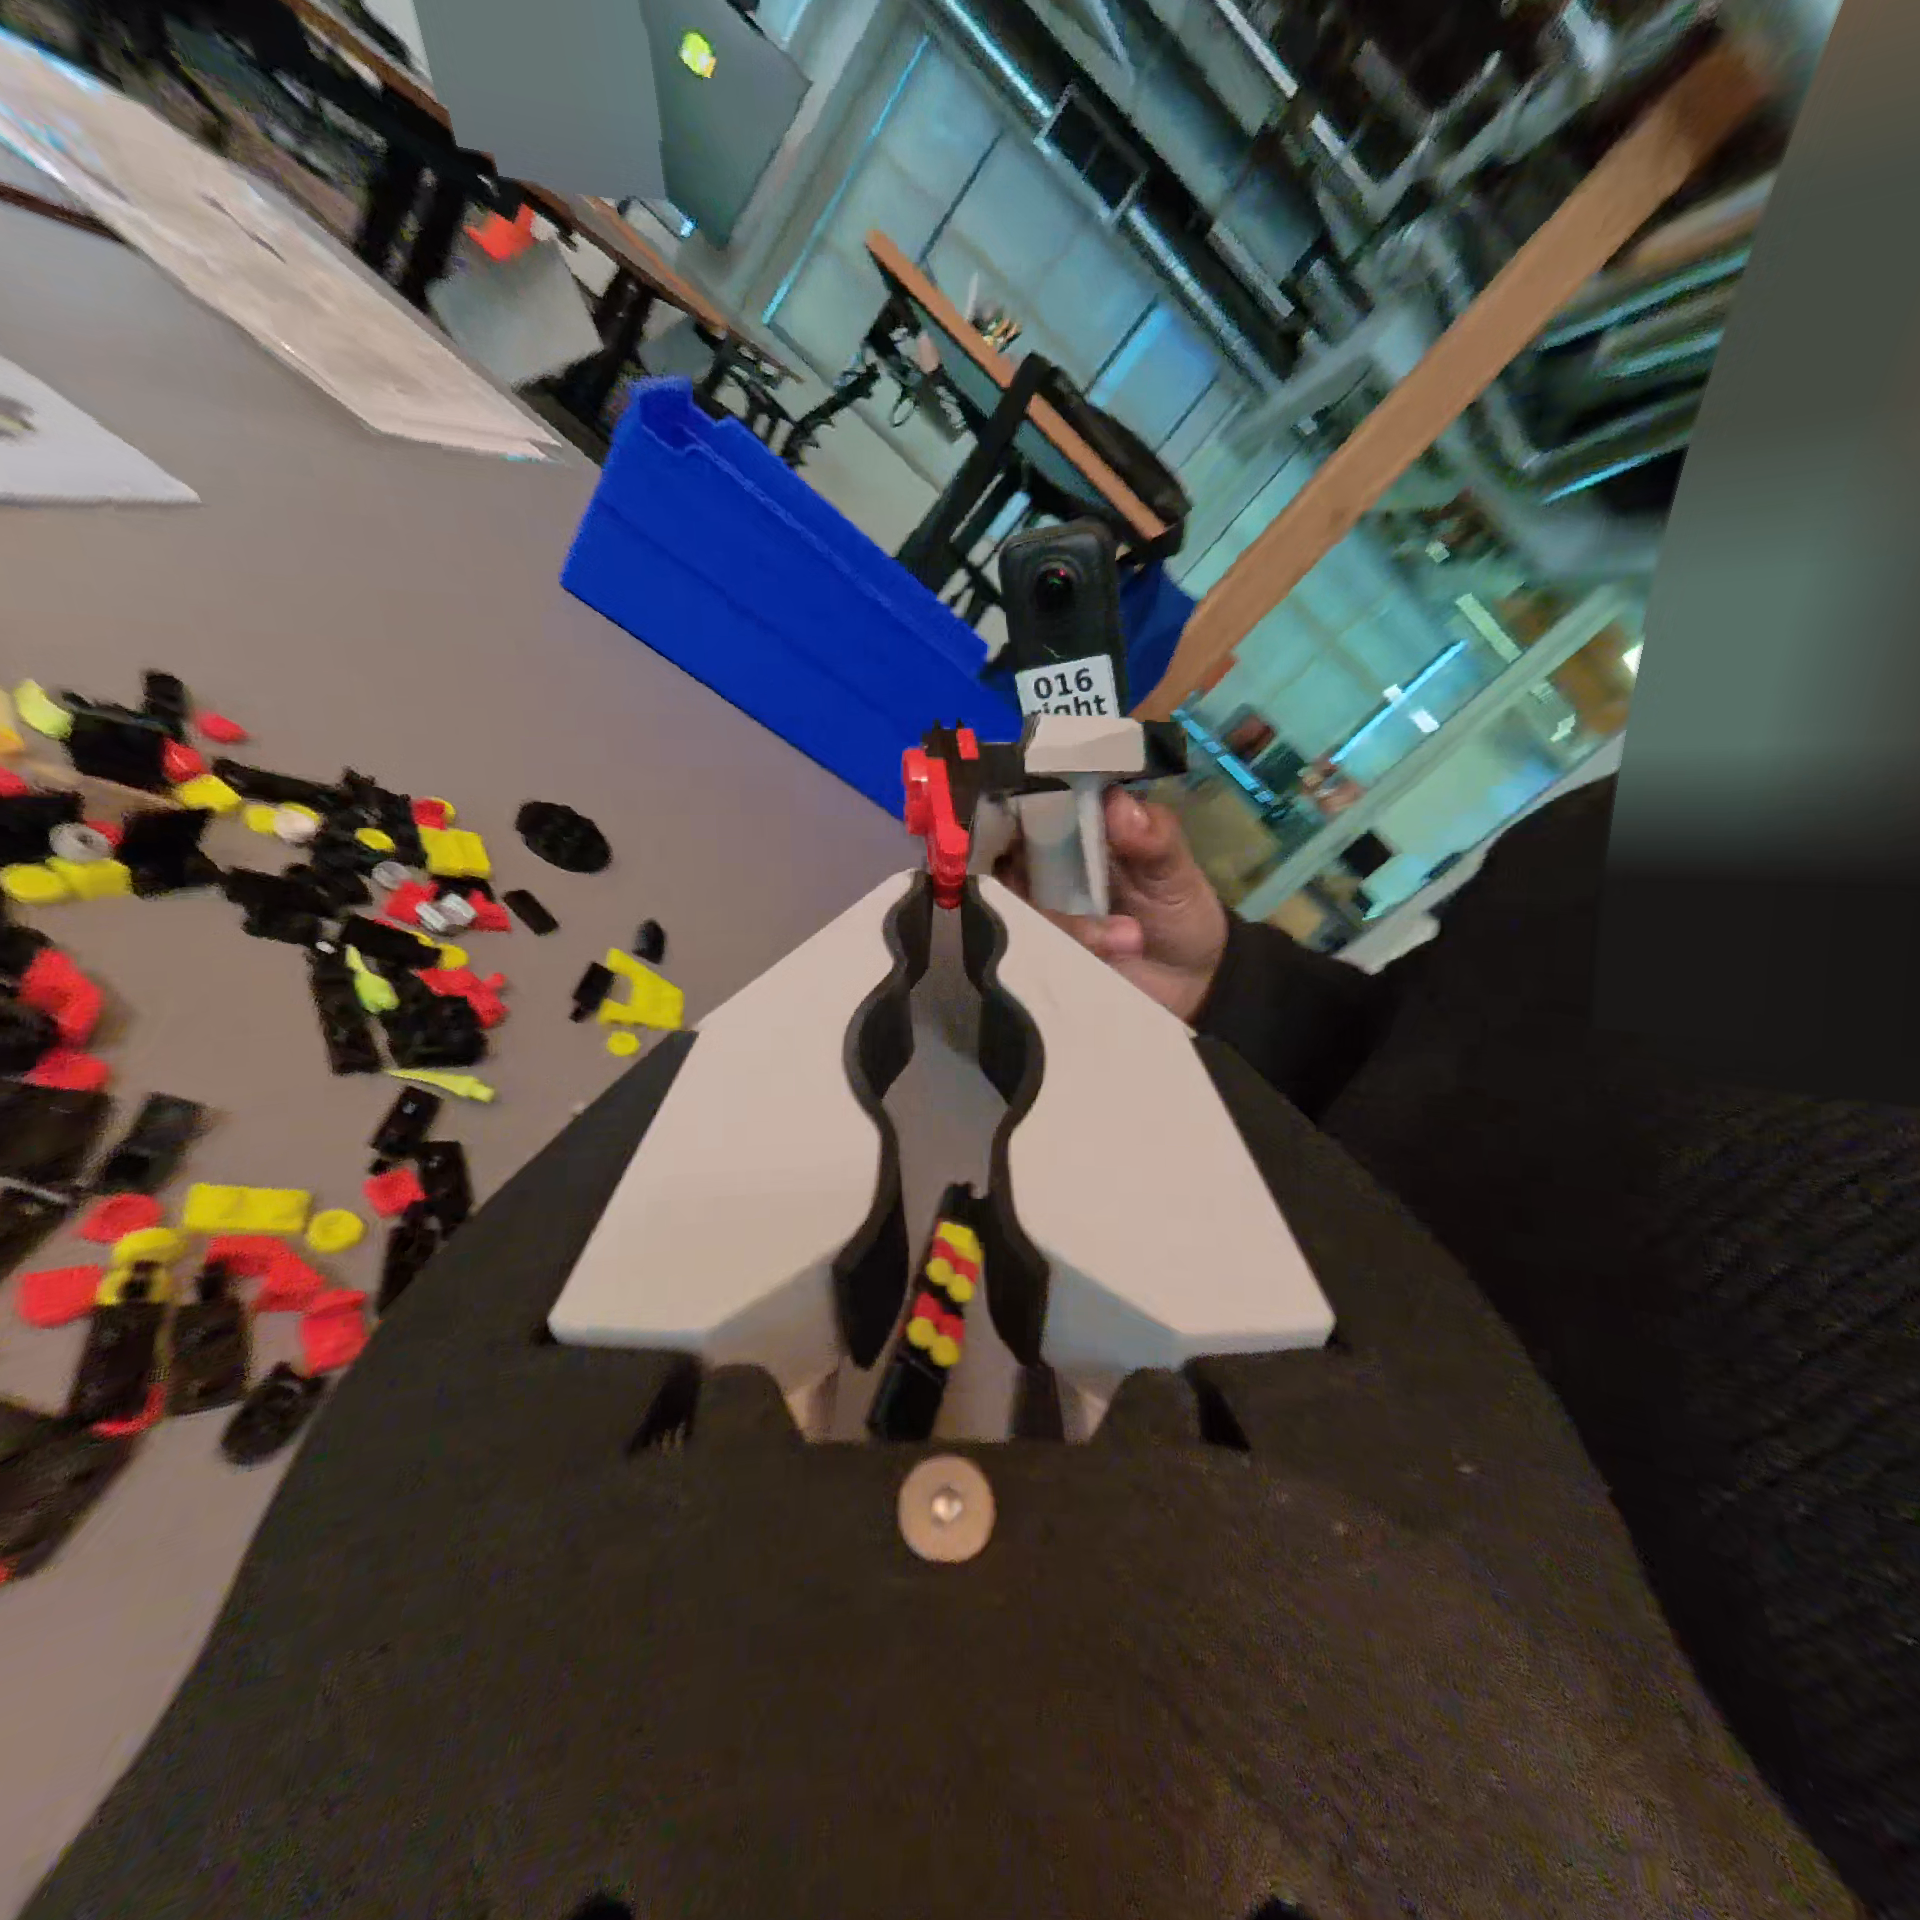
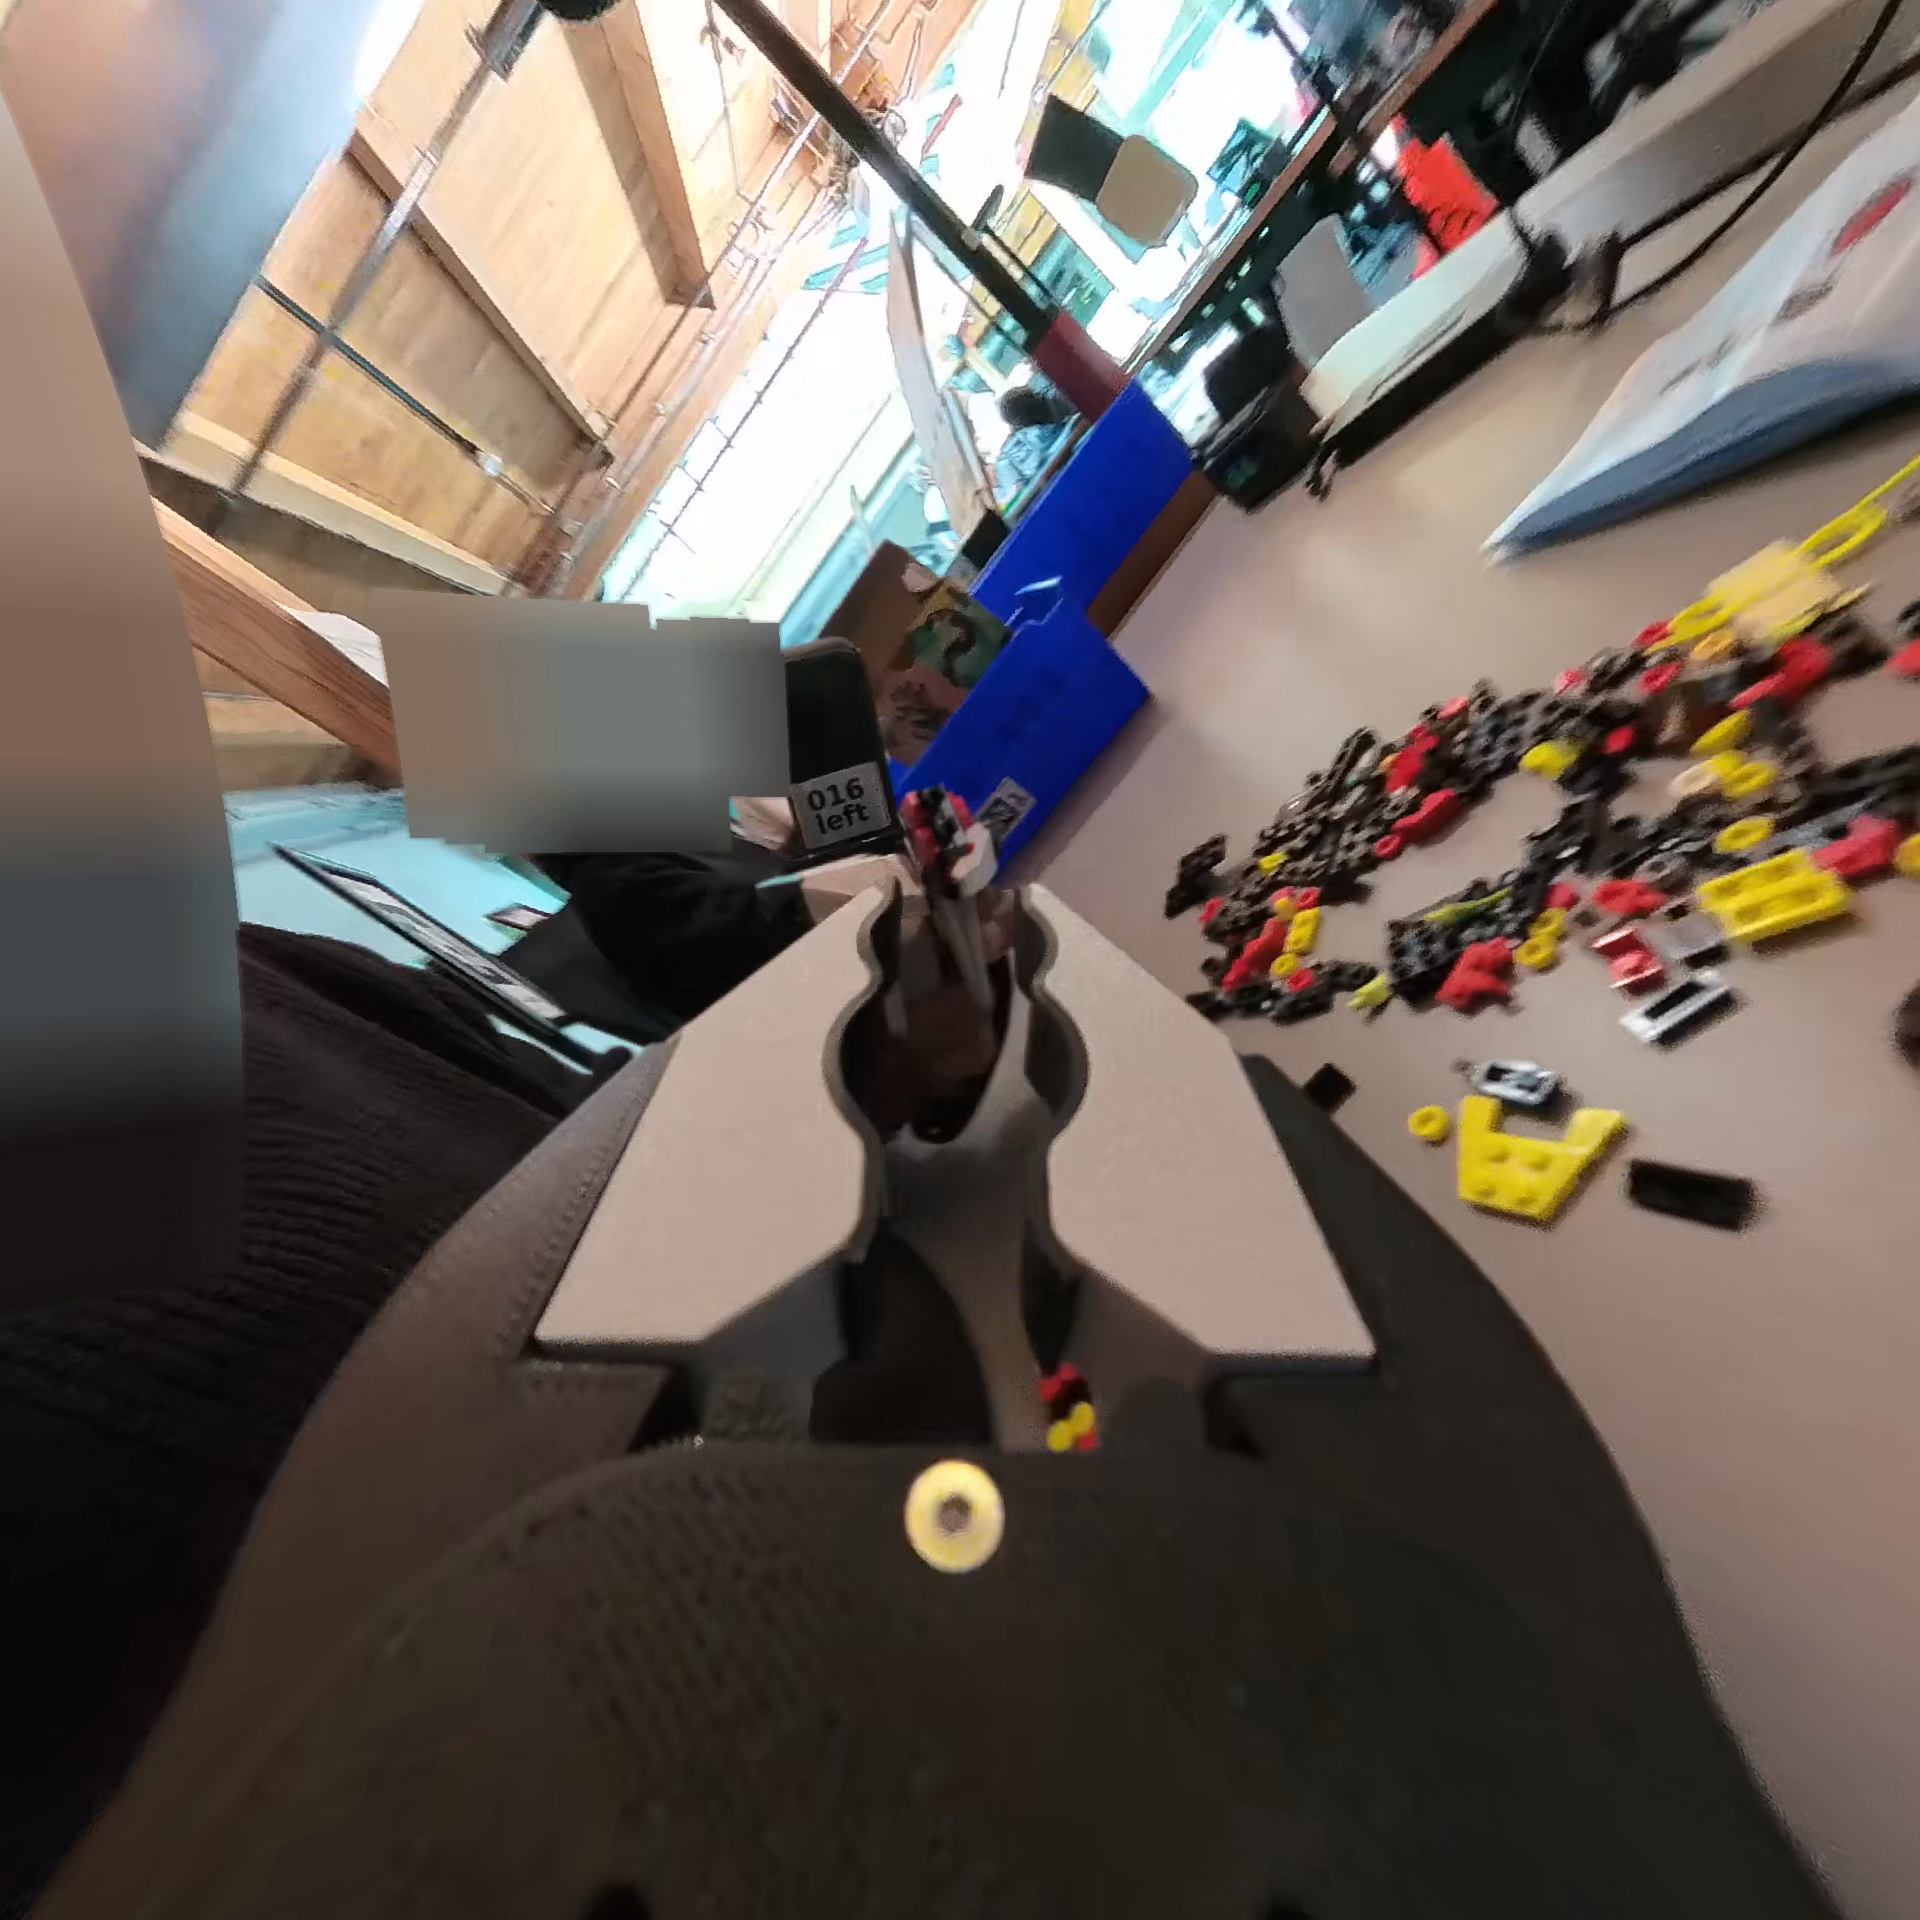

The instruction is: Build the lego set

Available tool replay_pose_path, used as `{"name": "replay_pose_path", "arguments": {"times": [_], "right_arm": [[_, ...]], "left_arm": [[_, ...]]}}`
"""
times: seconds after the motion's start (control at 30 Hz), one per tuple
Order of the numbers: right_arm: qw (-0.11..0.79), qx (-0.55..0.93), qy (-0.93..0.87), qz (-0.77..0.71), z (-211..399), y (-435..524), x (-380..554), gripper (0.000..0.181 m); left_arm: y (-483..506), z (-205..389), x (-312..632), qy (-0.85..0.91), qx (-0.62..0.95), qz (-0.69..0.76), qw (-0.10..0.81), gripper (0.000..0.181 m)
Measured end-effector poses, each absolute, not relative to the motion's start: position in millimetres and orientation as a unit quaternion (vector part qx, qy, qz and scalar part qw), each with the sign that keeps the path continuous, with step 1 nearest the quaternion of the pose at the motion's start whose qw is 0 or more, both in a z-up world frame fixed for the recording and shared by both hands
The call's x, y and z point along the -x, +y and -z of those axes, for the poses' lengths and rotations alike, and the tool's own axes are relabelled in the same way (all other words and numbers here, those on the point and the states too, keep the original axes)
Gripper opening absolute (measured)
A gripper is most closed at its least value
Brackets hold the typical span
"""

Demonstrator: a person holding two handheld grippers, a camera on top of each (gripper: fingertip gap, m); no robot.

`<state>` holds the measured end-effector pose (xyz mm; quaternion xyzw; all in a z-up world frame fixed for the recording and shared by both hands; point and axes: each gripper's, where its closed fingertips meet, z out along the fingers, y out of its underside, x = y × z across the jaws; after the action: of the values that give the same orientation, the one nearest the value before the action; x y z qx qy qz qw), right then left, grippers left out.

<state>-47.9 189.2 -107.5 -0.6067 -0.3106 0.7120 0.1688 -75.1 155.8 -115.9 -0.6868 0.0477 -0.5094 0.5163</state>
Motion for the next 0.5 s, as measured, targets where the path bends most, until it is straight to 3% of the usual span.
{"name": "replay_pose_path", "arguments": {"times": [0.23, 0.3, 0.43, 0.5], "right_arm": [[0.276, 0.593, -0.41, -0.635, 106, 187, 47, 0.021], [0.281, 0.593, -0.425, -0.623, 109, 184, 48, 0.021], [0.277, 0.596, -0.421, -0.626, 110, 185, 48, 0.021], [0.27, 0.597, -0.412, -0.633, 109, 186, 48, 0.021]], "left_arm": [[148, 100, 77, 0.023, 0.625, 0.604, 0.495, 0.001], [149, 107, 78, 0.078, 0.672, 0.509, 0.532, 0.001], [152, 124, 94, 0.267, 0.739, 0.141, 0.602, 0.002], [153, 126, 102, 0.29, 0.729, 0.043, 0.619, 0.001]]}}
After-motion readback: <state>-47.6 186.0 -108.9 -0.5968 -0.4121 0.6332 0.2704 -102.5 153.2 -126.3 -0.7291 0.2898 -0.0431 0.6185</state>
